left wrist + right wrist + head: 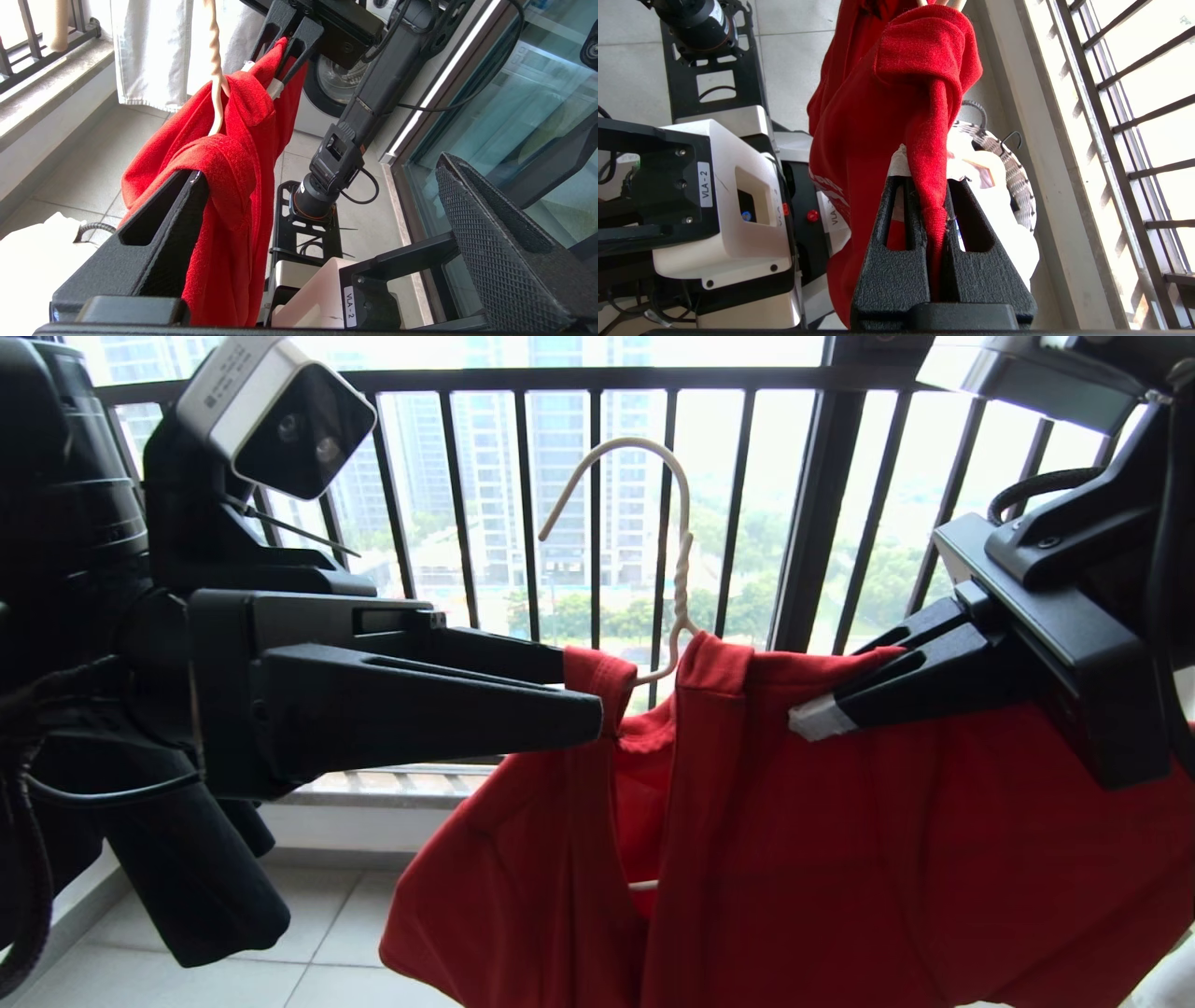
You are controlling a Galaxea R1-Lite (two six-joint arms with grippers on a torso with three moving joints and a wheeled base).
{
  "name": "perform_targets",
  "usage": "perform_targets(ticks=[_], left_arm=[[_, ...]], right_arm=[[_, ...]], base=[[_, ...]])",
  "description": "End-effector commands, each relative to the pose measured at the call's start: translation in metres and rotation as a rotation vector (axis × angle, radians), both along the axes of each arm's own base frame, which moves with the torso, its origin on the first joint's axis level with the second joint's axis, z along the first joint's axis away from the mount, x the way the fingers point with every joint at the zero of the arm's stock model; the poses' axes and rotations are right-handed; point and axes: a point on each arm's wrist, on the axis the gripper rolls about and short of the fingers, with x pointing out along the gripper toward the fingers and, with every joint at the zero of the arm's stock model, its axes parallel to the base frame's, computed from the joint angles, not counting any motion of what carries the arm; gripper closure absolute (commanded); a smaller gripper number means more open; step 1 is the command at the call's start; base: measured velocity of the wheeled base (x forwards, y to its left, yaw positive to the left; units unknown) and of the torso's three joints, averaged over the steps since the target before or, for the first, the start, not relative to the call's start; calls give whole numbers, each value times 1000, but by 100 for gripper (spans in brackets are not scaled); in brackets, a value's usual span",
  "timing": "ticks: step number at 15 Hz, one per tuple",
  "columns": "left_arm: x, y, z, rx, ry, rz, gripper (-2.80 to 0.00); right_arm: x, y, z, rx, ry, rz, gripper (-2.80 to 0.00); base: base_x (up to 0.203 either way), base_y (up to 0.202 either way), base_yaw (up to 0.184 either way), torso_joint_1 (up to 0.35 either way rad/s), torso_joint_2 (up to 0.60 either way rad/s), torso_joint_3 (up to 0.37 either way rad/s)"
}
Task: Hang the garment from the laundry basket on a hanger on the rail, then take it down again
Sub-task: Hang the clothes rack on the clothesline
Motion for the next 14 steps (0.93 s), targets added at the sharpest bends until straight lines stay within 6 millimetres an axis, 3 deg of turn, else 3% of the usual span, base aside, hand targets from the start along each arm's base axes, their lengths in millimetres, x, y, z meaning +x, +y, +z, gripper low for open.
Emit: perform_targets(ticks=[1, 7, 14], left_arm=[[-6, 2, 13, -7, -11, -10, -280], [-2, 0, 19, 38, 62, -8, -280], [32, -15, 25, 46, 45, 108, -280]], right_arm=[[-2, -1, -1, -3, 8, 4, 0], [6, 5, -7, 64, 0, -30, 0], [42, 11, -34, 122, -40, -106, 0]], base=[[0, 0, 0, 0, 0, 0], [0, 0, 0, 0, 0, 0], [0, 0, 0, 0, 0, 0]])
